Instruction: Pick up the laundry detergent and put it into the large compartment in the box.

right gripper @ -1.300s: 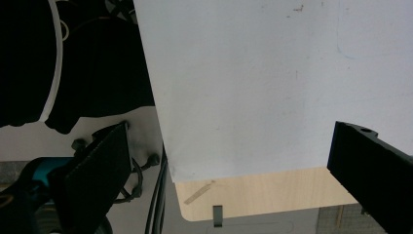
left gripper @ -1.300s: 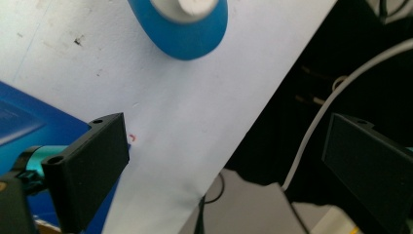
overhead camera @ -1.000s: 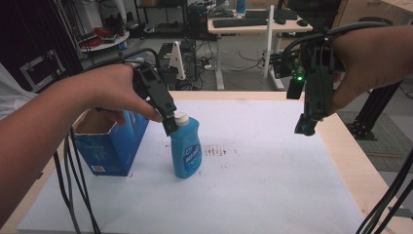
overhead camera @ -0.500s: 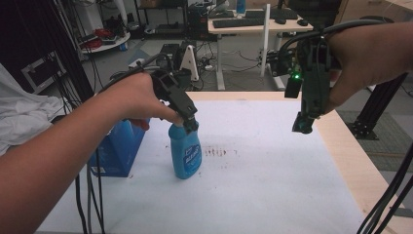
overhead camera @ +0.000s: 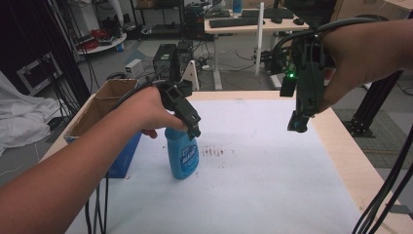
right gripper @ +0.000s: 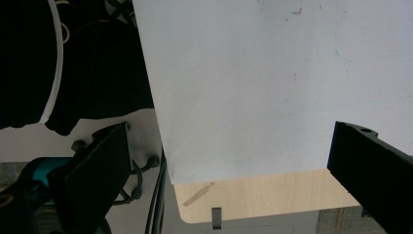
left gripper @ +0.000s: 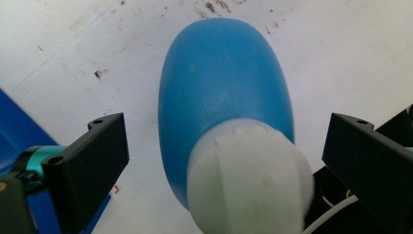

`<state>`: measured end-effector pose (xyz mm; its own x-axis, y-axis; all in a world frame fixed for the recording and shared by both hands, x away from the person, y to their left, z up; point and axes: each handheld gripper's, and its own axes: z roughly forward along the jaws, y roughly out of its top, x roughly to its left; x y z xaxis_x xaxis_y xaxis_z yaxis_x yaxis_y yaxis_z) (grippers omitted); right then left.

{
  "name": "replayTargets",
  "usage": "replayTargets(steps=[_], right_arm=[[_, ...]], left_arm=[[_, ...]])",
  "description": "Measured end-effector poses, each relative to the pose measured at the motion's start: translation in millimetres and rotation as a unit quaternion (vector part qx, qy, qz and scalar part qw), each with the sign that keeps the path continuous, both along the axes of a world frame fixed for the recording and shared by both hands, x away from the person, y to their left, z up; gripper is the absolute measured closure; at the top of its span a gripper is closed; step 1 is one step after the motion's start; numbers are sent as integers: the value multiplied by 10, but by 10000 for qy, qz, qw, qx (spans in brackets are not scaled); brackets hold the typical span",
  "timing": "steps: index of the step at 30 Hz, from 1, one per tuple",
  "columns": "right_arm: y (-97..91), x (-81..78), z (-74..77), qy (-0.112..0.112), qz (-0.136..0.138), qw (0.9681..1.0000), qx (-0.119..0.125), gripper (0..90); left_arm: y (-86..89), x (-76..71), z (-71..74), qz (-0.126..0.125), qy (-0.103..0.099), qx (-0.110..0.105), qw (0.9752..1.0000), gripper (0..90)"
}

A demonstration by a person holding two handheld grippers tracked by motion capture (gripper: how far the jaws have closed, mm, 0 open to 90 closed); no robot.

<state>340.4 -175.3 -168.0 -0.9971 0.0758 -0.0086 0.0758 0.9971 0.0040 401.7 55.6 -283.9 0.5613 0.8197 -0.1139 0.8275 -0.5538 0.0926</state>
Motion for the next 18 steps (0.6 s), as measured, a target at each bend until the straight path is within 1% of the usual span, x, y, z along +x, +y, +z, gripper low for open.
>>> replayTargets(steps=[4,7,10,11,13,17,18], right_arm=[[2,-3,2,-2,0,10000,3,15],[0,-2,4,-5,-9,10000,13,15],[1,-1,2,-6,-14,10000,14,15],[5,-2,-5,-7,-1,10000,-3,15],[10,-8,-7,3,-3,10000,-29,16],[10,-11,4,8,12,10000,12,15],[9,-11,5,7,7,10000,15,15]], left_arm=[[-4,28,-55,-26,40,19,10000,31],[-22,41,-81,-51,53,96,9999,31],[-34,66,-105,-72,71,124,9999,31],[-41,76,-123,-52,95,171,9998,31],[-42,84,-132,-53,100,193,9997,31],[-47,98,-156,-47,80,294,9995,31],[-43,103,-160,-28,92,284,9996,31]])
